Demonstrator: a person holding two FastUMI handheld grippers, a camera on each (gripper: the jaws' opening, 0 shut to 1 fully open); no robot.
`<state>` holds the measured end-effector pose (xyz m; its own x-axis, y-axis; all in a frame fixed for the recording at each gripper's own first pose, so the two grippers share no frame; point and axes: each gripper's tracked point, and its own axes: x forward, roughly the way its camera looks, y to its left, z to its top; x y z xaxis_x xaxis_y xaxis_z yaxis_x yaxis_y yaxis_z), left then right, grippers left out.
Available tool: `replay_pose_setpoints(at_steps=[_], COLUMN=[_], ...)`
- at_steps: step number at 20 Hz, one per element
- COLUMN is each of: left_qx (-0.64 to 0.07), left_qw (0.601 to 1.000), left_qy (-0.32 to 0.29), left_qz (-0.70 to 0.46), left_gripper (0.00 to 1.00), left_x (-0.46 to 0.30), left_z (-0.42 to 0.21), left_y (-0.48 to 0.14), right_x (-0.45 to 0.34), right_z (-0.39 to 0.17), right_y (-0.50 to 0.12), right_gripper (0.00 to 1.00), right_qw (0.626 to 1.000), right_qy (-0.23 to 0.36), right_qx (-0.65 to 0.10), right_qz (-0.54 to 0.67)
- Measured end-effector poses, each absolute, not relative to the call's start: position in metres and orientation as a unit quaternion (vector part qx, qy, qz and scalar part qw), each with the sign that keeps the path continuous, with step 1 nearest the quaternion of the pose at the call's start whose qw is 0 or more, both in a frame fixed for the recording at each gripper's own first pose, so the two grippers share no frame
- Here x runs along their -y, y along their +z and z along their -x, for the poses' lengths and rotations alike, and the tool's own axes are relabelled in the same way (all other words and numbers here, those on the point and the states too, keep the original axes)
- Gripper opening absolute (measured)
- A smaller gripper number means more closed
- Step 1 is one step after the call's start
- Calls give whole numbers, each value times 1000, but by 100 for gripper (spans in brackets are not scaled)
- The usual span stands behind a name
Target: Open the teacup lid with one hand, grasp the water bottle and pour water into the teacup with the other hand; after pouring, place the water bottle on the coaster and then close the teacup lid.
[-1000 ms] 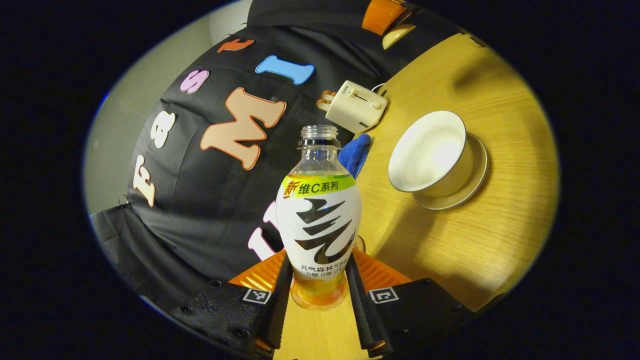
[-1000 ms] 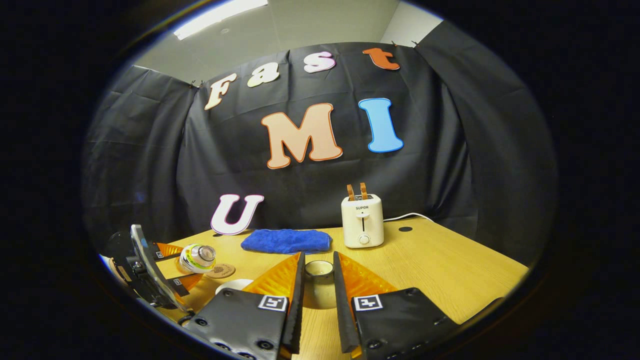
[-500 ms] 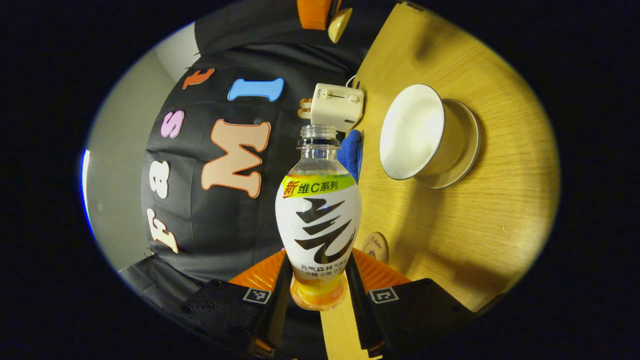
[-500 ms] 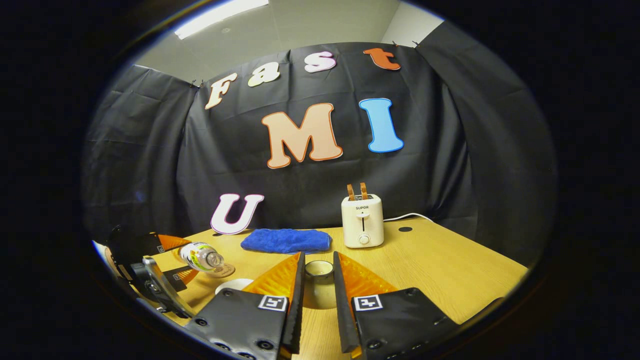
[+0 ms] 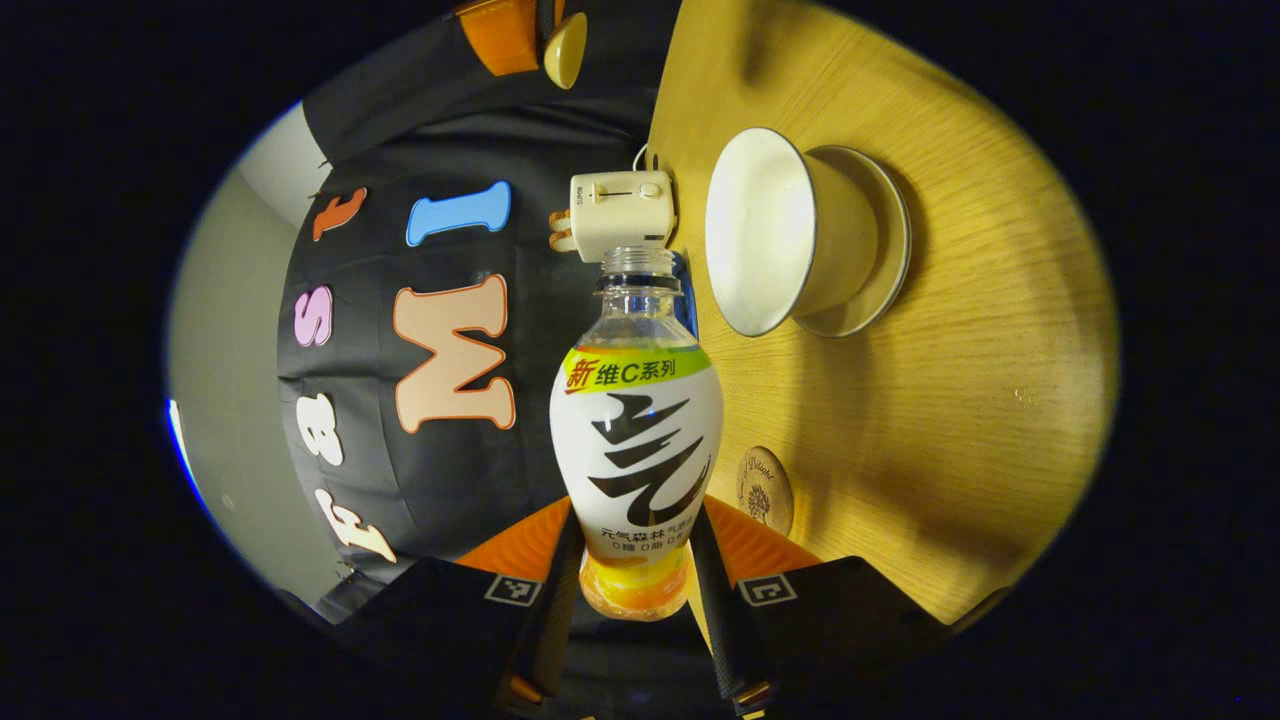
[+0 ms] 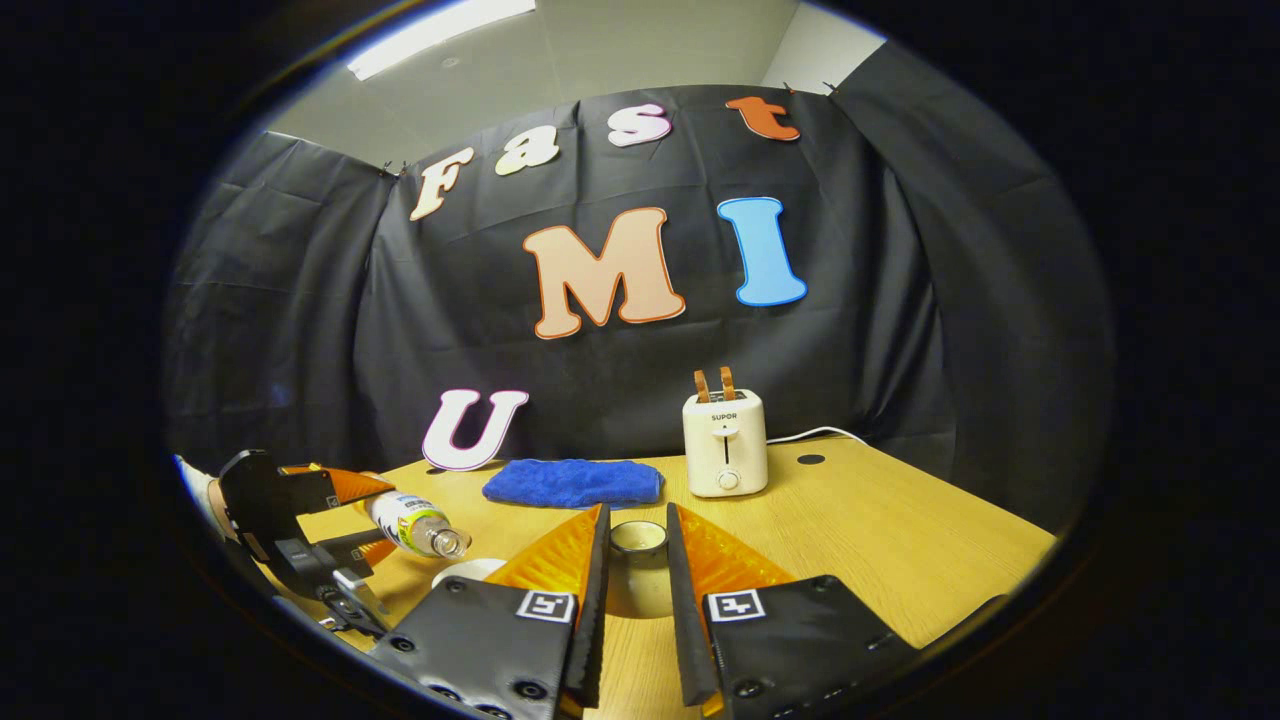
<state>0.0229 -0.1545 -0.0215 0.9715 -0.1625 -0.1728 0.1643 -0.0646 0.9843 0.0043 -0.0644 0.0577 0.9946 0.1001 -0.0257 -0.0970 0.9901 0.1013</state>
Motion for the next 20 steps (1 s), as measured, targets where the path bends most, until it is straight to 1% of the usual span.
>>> replay_pose_setpoints(at_steps=[2,13,16,20], left_qx=[-8,-23,-22,-22], left_qw=[673,603,590,572], left_qy=[-121,-129,-129,-128], left_qz=[-729,-787,-797,-810], left_gripper=[56,57,58,57], left_x=[153,153,154,153], left_z=[-23,-25,-26,-26], left_y=[-23,-17,-12,-7], right_x=[64,64,64,62], right_z=[-5,-5,-6,-6], right_y=[57,54,54,51], right_gripper=[33,34,34,33], right_qw=[997,997,996,996], right_qy=[51,54,56,59], right_qx=[-16,-20,-20,-23], right_qz=[-50,-58,-60,-61])
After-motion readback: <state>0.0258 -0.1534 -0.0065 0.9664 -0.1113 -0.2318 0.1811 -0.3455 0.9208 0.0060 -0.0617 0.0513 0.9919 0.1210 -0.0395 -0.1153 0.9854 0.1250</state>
